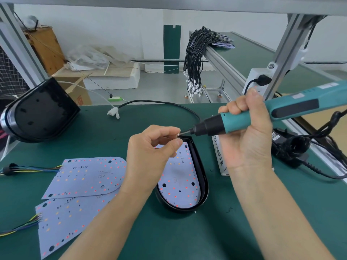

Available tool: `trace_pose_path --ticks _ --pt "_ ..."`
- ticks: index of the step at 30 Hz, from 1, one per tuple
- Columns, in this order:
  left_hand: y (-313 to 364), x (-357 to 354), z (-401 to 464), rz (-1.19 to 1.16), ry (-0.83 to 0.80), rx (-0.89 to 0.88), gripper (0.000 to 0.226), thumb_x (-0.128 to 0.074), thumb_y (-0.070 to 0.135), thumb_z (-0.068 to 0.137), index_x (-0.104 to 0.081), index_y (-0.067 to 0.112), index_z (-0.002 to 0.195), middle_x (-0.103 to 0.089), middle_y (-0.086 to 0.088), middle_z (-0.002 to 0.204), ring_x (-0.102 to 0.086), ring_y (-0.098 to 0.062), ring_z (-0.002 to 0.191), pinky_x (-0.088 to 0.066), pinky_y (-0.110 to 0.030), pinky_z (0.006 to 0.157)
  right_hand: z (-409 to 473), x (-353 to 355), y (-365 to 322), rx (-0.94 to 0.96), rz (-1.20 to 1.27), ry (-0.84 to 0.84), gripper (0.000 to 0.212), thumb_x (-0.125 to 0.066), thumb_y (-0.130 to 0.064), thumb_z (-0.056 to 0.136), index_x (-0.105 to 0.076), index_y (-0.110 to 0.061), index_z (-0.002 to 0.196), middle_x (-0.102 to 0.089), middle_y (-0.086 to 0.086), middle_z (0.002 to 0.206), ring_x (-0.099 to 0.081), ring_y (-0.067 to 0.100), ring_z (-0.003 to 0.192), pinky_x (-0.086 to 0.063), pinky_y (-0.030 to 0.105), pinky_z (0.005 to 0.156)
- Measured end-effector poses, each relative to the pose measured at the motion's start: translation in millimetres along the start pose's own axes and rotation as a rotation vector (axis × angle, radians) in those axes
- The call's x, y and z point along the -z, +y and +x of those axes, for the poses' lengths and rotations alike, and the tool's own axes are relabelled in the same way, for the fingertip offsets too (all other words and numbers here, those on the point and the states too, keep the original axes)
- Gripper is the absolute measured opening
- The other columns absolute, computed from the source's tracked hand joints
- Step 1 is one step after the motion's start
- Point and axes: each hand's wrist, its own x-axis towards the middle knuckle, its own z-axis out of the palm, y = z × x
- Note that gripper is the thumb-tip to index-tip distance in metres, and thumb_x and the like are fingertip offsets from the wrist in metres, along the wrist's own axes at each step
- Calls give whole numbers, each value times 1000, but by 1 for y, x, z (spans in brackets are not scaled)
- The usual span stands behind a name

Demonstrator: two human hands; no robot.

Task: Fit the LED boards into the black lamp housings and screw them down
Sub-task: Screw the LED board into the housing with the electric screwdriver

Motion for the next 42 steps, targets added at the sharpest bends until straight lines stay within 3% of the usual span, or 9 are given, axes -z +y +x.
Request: trace_pose_path --ticks 6,11,14,17,20,24,29,37,42 --pt "0 1 1 -13 9 17 35 -73 -8 76 -74 26 80 -67 9 70 -60 -10 58 -53 -22 59 -1 -2 1 -3 -4 -8 30 -55 -13 91 -46 -19 64 -46 -8 57 -44 6 53 -45 23 64" --pt "2 3 -2 -20 -5 14 46 -78 0 63 -72 34 93 -69 11 88 -60 -9 63 -51 -29 63 0 -1 -2 -16 -6 -5 29 -55 -12 92 -44 -19 65 -45 -8 58 -43 6 53 -45 23 64" --pt "-1 15 -1 -11 120 10 47 -70 6 62 -69 32 101 -66 10 98 -56 -5 67 -48 -17 62 -1 4 -5 -34 -20 -13 28 -57 -12 90 -45 -19 65 -44 -7 59 -43 6 53 -45 23 64" --pt "-12 27 0 207 241 201 49 -75 13 76 -59 26 121 -57 10 108 -51 -3 77 -40 -18 70 -8 14 -7 -72 -63 -29 27 -59 -13 87 -43 -20 67 -43 -8 59 -42 7 53 -45 23 63" --pt "-23 25 -4 343 84 446 65 -75 36 77 -45 24 133 -55 12 109 -52 2 91 -38 -25 75 -19 26 -4 -102 -128 -28 31 -61 -12 84 -44 -22 60 -42 -8 57 -42 8 52 -45 22 62" --pt "-29 16 -7 374 -49 537 63 -82 33 62 -50 23 115 -64 11 97 -64 -12 90 -51 -34 73 -31 39 1 -147 -207 -39 31 -59 -12 81 -41 -22 58 -40 -7 56 -41 9 52 -45 22 61" --pt "-35 14 -6 414 -83 541 45 -77 9 66 -51 19 100 -67 0 91 -65 -18 76 -43 -26 54 -40 49 8 -185 -277 -52 30 -59 -10 80 -45 -22 56 -40 -6 55 -41 10 51 -45 21 61" --pt "-34 14 -6 372 -91 538 51 -76 14 56 -52 18 100 -67 0 91 -66 -21 80 -47 -30 59 -42 52 15 -194 -320 -71 31 -61 -10 78 -46 -23 54 -38 -4 53 -40 12 50 -44 22 60" --pt "-36 14 -5 373 -83 524 45 -76 7 63 -53 17 100 -68 -1 92 -67 -22 81 -54 -35 65 -42 52 15 -204 -339 -73 32 -61 -8 78 -45 -22 54 -38 -4 52 -40 13 50 -44 22 60"
